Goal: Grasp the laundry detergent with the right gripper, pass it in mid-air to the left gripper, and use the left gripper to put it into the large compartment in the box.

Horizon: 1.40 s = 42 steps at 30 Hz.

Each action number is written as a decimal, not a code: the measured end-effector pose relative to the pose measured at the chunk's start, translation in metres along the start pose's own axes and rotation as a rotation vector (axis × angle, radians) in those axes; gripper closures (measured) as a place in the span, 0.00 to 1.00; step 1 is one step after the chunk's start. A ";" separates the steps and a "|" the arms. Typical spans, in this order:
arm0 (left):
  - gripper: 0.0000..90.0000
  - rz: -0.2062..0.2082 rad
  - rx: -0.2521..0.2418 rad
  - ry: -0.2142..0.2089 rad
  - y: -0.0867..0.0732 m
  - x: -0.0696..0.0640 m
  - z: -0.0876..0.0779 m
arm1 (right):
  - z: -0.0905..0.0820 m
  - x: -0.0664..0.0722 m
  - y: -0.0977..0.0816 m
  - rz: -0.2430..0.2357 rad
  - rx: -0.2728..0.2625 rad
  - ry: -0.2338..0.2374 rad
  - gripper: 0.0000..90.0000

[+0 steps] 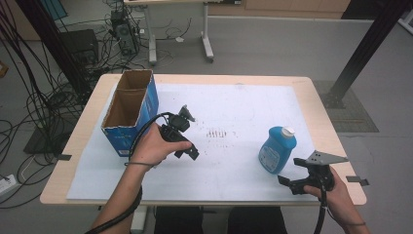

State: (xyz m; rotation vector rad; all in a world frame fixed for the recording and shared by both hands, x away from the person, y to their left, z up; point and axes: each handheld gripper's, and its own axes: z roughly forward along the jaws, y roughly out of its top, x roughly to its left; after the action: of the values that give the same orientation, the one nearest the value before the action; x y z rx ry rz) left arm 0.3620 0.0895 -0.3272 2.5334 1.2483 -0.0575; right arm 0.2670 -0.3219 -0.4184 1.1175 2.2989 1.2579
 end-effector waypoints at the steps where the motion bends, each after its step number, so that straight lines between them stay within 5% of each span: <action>1: 0.12 0.000 0.000 0.002 0.000 0.000 0.000 | 0.000 0.000 0.000 -0.001 -0.003 -0.001 0.05; 21: 0.12 -0.001 0.000 -0.002 -0.002 0.000 -0.001 | 0.012 0.000 -0.007 -0.010 -0.140 -0.043 0.07; 42: 0.12 0.000 -0.005 -0.002 -0.004 -0.002 -0.004 | 0.021 0.000 -0.011 -0.014 -0.203 -0.046 0.06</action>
State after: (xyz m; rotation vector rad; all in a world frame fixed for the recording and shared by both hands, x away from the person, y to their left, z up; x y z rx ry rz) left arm 0.3571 0.0917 -0.3244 2.5283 1.2463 -0.0562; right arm 0.2735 -0.3128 -0.4398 1.0468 2.0869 1.4085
